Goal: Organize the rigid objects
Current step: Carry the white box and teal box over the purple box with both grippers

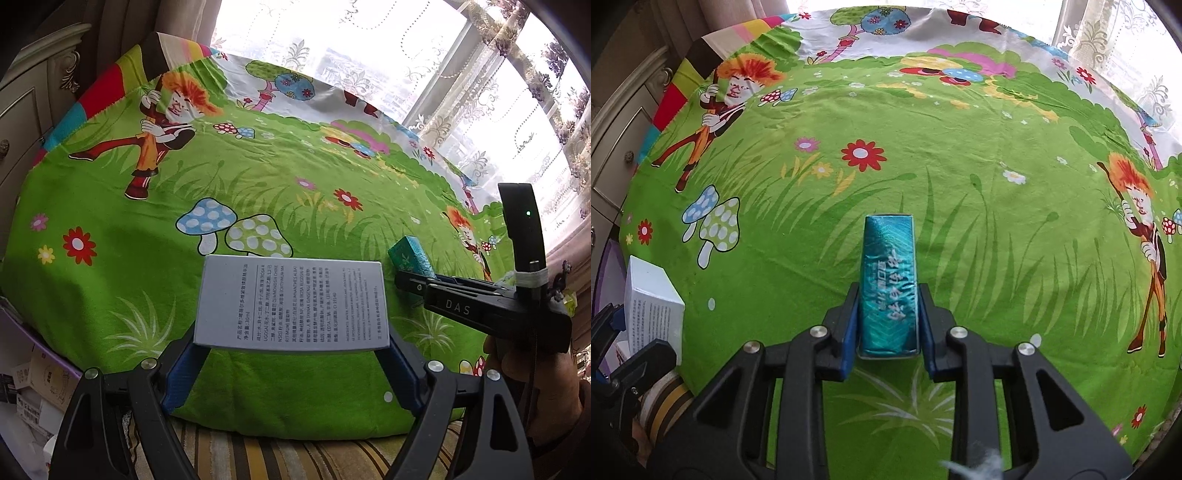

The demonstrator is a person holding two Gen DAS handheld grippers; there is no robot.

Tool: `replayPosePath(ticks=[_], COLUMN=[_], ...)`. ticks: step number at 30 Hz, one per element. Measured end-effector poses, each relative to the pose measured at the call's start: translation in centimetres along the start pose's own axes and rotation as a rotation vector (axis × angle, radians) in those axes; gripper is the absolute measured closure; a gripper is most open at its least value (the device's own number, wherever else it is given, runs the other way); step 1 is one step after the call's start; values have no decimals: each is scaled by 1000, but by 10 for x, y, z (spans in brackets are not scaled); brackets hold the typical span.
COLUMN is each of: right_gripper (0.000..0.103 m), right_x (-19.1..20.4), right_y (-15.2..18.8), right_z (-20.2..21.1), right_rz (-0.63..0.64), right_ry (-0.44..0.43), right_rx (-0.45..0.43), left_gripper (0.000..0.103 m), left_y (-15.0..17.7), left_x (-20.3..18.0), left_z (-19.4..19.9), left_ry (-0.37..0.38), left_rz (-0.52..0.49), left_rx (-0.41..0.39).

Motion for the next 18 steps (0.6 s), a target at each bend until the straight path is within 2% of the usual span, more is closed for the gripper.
replayPosePath(ticks=[8, 18], right_gripper=[70, 70], right_x=[-6, 22], right_y=[29, 53], right_z=[23, 56], right_rz=[-125, -124], right_ry=[-4, -34], right_rx=[6, -17], left_gripper=[16, 16], left_y=[2, 10], left_x=[7, 21], left_z=[15, 46], left_ry=[-4, -19], left_rz=[8, 16], left_rx=[-27, -80])
Point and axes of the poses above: each gripper's, at about its wrist camera, not at the fingertips, and z roughly against the way its jaws point, x to its left, y to its underside, the point moved 7 cm from there along -z, roughly the way its jaws point, and after that the axes turned 7 degrees about y, right-handed, at the moved point
